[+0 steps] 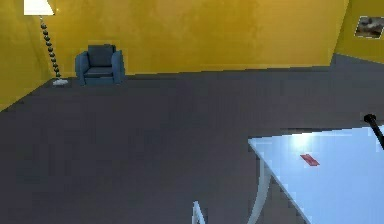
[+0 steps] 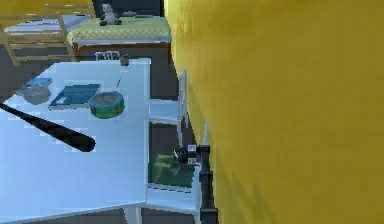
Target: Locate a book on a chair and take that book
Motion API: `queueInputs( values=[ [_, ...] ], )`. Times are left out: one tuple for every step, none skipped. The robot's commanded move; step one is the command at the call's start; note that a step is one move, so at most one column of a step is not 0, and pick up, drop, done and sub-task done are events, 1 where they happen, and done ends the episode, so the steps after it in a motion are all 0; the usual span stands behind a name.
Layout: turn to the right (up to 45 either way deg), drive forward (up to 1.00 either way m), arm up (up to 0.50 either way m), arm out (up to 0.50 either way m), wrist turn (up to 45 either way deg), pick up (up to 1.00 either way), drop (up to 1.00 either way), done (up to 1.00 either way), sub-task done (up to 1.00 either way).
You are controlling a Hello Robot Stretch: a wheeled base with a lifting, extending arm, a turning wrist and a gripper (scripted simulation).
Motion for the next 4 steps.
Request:
queueInputs(
  values=[
    [0.0,0.00,0.00,0.00,6.0,0.00,0.00,0.00,0.00],
    [0.0,0.00,-0.30,0.00,0.0,0.00,0.00,0.00,0.00],
    [0.0,0.00,0.00,0.00,0.0,1.00,0.00,0.00,0.00],
    [0.0,0.00,0.10,0.00,0.0,0.00,0.00,0.00,0.00]
  ],
)
